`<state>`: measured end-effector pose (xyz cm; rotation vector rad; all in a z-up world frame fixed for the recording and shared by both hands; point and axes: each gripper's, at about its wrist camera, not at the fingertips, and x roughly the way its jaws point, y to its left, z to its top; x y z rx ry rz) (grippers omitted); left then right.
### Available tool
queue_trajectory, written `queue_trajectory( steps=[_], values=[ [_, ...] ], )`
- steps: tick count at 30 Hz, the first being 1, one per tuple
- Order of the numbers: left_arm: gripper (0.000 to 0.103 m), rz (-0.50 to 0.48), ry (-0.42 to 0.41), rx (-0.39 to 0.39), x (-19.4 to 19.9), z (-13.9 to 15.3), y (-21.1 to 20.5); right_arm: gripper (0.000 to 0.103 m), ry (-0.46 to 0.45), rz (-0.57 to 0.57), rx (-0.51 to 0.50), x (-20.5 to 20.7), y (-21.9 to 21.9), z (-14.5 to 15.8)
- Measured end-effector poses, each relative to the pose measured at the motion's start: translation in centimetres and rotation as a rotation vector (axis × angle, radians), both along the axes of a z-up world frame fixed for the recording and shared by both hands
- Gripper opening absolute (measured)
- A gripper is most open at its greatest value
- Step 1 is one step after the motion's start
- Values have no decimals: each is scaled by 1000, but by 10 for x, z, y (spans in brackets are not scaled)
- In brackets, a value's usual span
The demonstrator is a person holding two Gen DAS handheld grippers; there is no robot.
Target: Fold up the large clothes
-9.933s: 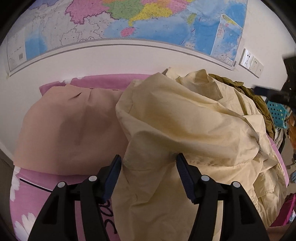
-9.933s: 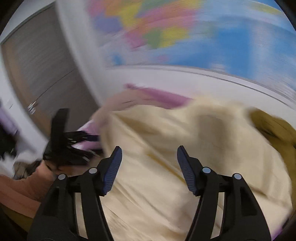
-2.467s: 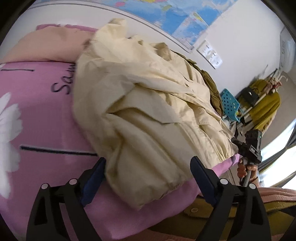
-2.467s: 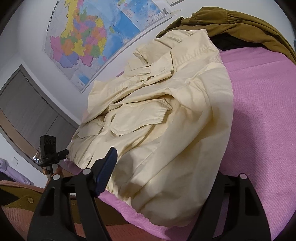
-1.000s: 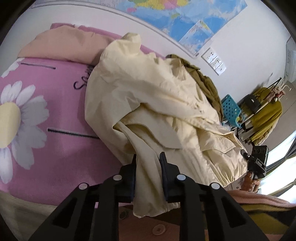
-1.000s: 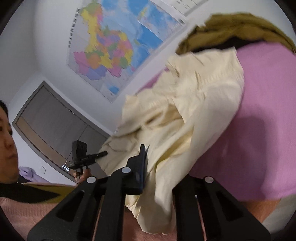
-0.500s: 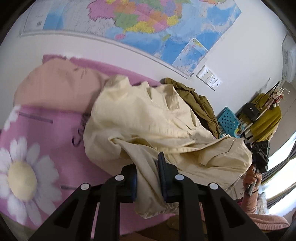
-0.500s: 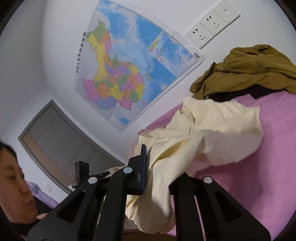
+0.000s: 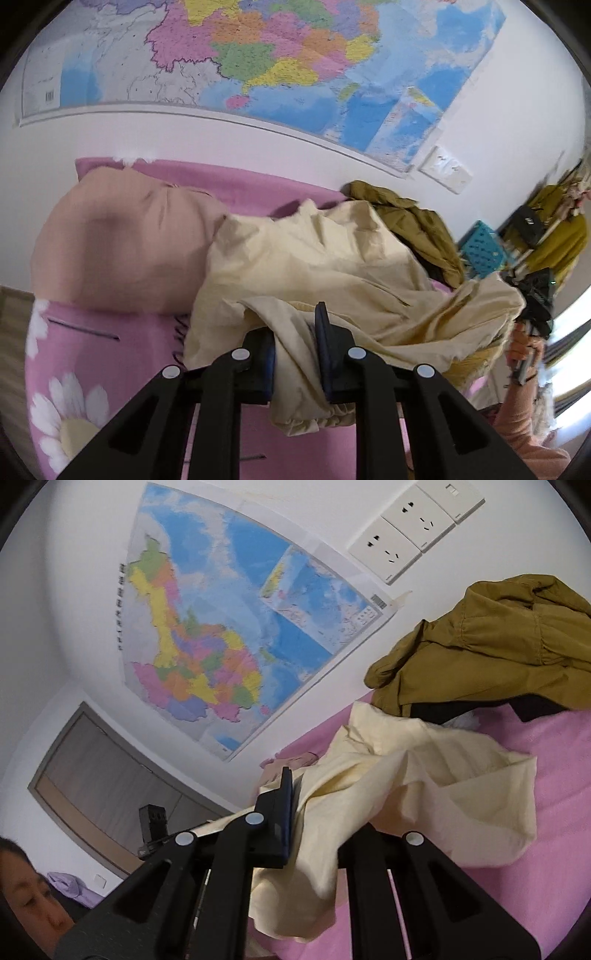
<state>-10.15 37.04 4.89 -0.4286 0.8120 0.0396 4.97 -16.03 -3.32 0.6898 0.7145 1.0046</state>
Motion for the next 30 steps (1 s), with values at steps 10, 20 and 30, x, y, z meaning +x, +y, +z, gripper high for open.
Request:
queue_trajectory(
  steps=[10,20,30],
  values=[
    [17,36,95,52,72,-7,24,9,78,-36,-36,54,14,-5],
    [17,62,216,78,138,-29,47,9,180,-81,-74,107,26,-27],
    [19,85,305,102,189,-59,58,31,257,-133,-104,132,29,-50]
  ],
)
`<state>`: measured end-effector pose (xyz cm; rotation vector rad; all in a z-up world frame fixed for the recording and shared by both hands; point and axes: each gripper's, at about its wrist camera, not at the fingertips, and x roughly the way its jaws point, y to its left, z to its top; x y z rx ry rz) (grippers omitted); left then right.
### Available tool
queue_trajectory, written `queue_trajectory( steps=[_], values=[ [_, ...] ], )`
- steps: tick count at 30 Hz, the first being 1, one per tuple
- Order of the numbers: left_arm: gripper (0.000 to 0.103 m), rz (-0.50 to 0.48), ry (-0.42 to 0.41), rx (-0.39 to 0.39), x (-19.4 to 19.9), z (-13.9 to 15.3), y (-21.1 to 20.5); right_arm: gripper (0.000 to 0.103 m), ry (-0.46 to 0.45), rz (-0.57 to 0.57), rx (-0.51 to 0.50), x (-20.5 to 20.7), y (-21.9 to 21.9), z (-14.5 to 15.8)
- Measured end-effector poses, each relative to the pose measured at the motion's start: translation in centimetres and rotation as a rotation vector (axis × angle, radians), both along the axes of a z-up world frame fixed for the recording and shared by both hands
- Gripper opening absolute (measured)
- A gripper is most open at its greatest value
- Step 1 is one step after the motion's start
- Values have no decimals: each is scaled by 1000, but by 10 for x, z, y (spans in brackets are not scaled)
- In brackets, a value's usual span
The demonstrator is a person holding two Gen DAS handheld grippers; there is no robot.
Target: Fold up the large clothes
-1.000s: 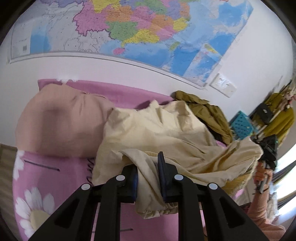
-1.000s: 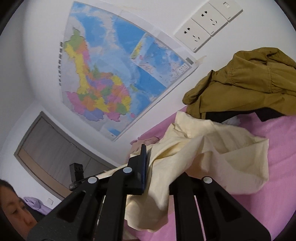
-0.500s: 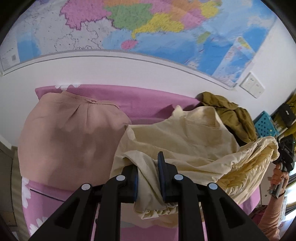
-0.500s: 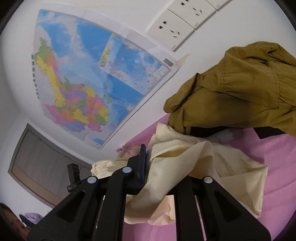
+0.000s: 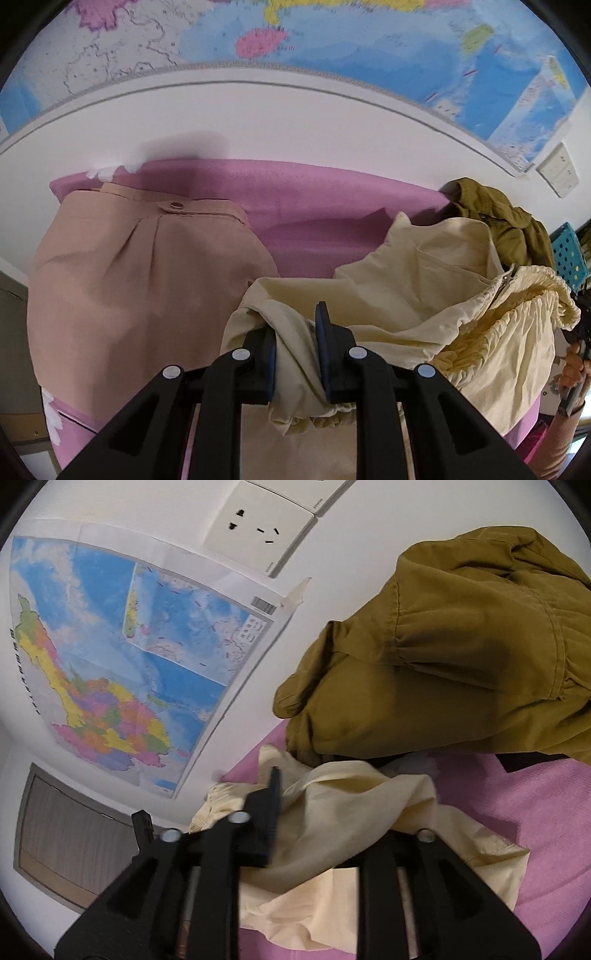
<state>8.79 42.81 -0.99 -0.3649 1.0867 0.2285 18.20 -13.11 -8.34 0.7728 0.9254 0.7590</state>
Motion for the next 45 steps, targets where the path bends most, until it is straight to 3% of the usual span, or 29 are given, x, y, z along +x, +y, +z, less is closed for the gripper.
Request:
queue_trajectory(
  steps=[2,7,11,14,18,21,23,26,28,31,34,36,38,39,40,43,45],
  values=[
    [19,11,13,-8,4,-6,3,62,-21,-10,-7,-4,0,2],
    [20,34,4,-25,7,-18,5,62,-195,6,-49,-36,5,32],
    [25,24,-46,-39,-1,-13,2,62,-350,126,-230,-65,54,50],
    [34,29,-87,-76,-5,-8,2,64,-426,220,-397,-74,107,43],
    [45,68,-196,-79,-22,-2,-5,64,-431,253,-558,-66,154,14],
    [60,69,-305,-71,-42,10,-11,41,-424,242,-622,-56,170,-8],
    [63,44,-370,-74,-54,20,-16,18,-417,242,-605,-53,171,-13],
    [65,-62,-411,-35,-64,31,-38,8,-434,225,-582,-51,167,-10],
    [65,-160,-387,30,-65,30,-61,6,-445,208,-566,-51,165,-4],
    [65,-301,-282,144,-54,9,-103,3,-477,169,-538,-53,161,9],
    [66,-333,-151,207,-29,-20,-121,3,-504,155,-508,-51,162,27],
    [66,-328,-110,195,-14,-31,-122,2,-539,137,-503,-47,164,45],
    [47,-301,-104,191,-1,-35,-119,2,-580,128,-498,-46,167,60],
    [24,-292,-107,165,5,-34,-116,2,-599,119,-498,-46,169,65],
    [14,-274,-116,139,13,-32,-111,2,-612,112,-494,-43,171,69],
    [8,-202,-104,176,27,-35,-101,2,-577,134,-556,-28,186,48],
    [9,-195,-70,132,34,-47,-95,3,-518,146,-603,-16,194,25]
  ],
)
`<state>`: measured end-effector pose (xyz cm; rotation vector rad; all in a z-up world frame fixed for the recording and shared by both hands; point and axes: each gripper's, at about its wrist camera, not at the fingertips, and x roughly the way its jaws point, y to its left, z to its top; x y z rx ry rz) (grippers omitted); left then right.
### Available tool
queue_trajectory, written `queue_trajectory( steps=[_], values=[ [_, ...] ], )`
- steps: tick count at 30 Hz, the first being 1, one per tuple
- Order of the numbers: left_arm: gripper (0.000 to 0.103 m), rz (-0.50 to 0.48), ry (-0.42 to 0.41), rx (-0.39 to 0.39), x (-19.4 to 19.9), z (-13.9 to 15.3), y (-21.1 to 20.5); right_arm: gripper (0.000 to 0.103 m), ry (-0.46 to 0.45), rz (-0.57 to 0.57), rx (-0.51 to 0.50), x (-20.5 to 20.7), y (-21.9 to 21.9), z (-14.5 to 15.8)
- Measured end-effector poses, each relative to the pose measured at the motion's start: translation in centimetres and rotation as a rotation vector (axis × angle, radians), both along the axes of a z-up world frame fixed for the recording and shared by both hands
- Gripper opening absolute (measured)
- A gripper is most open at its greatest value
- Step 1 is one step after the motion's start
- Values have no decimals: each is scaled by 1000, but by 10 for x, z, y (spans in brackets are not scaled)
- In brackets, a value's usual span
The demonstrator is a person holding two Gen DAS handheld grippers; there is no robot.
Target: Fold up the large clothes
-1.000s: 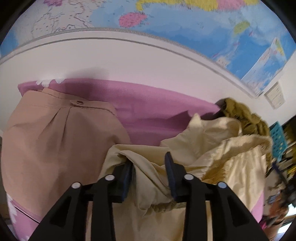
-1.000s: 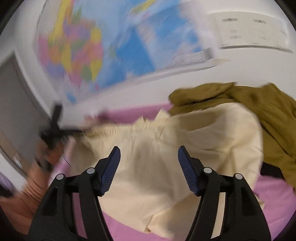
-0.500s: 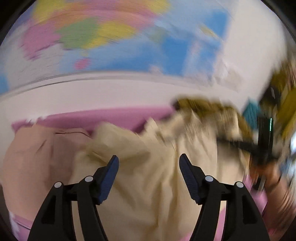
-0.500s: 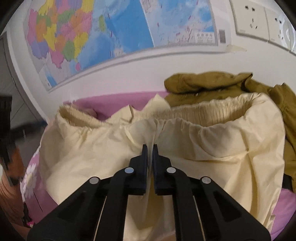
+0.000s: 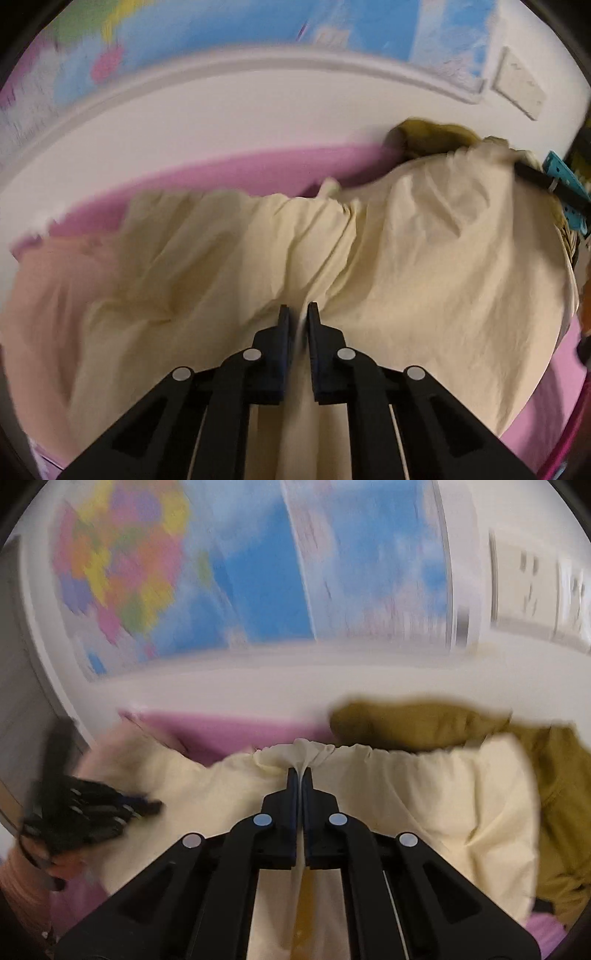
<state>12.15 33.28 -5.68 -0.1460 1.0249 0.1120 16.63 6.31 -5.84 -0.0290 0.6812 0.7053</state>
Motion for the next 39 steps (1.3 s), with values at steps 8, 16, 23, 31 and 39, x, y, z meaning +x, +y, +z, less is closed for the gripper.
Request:
queue_trajectory(
  steps=[8,16,23,31,39],
  values=[
    [22,9,-73,21,-7,-3,2,31,53,-2,-27,3,-7,-25],
    [58,88,-310,111,-103,36,23,65,-52,-41,132,-61,-118,0],
    [80,191,-310,80,-169,25,57,74,148,-222,153,-87,-220,-73],
    [79,169,-233,-10,-170,-11,54,68,230,-186,214,-86,-223,-106],
    [20,201,-264,-256,-172,-8,72,7,277,-111,533,-97,-260,-76]
  ],
)
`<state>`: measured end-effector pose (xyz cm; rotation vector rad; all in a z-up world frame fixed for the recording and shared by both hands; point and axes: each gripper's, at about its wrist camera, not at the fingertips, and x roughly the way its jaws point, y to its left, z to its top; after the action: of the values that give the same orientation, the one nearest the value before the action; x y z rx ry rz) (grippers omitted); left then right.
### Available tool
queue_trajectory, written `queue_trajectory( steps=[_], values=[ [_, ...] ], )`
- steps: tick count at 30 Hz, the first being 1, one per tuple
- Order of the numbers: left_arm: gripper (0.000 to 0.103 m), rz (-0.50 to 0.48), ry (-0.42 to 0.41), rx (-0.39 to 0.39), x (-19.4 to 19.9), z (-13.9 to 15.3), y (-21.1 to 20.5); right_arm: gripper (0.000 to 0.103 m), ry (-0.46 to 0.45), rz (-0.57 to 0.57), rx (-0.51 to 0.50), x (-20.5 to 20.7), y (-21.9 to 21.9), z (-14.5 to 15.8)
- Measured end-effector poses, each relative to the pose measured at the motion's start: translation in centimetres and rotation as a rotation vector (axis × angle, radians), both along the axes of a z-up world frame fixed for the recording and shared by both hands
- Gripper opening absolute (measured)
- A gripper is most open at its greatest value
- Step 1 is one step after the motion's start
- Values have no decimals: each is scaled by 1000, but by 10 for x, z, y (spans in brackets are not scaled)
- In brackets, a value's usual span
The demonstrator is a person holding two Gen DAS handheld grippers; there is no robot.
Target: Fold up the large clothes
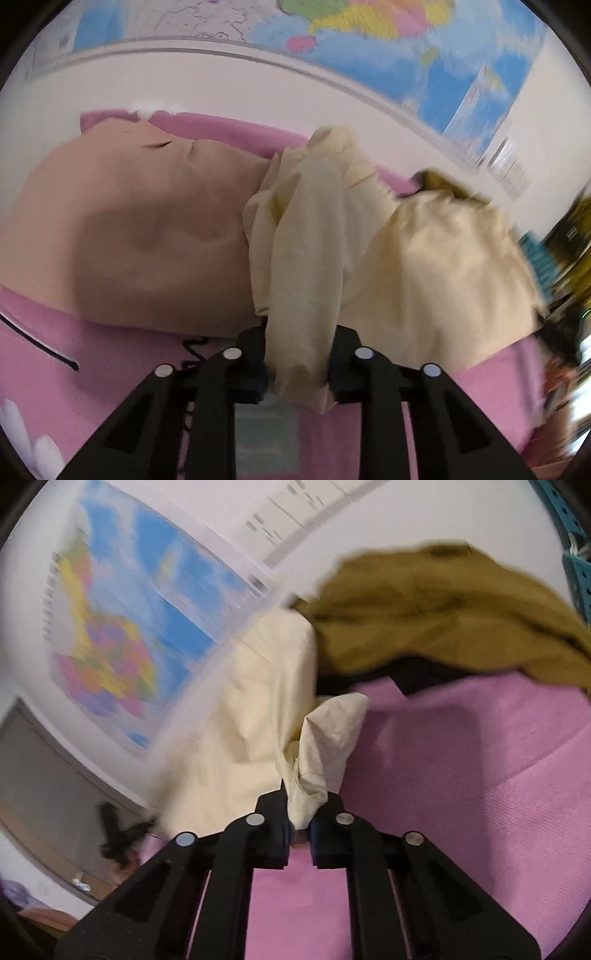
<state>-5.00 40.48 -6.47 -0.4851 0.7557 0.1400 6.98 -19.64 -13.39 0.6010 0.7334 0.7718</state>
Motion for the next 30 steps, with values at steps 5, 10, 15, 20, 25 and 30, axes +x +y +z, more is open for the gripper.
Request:
queue_trajectory(
  steps=[5,10,15,20,25,30],
  values=[
    [16,-36,-43,-88,-28,22,-3,6,-105,-56,71,-47,-41,51],
    [26,-78,86,-157,-30,-18,-12,7,85,-158,-42,-47,-76,-1],
    [43,-45,124,-76,-23,-12,-19,29,156,-219,-258,-46,-64,-23],
    [47,-32,69,134,-23,40,-42,54,-11,-279,-329,-54,-50,29],
    [60,-82,-55,239,-14,80,-62,62,-175,-94,-363,-50,17,60],
    [61,-207,33,284,41,62,-92,66,-191,72,-441,-25,99,49]
  ],
)
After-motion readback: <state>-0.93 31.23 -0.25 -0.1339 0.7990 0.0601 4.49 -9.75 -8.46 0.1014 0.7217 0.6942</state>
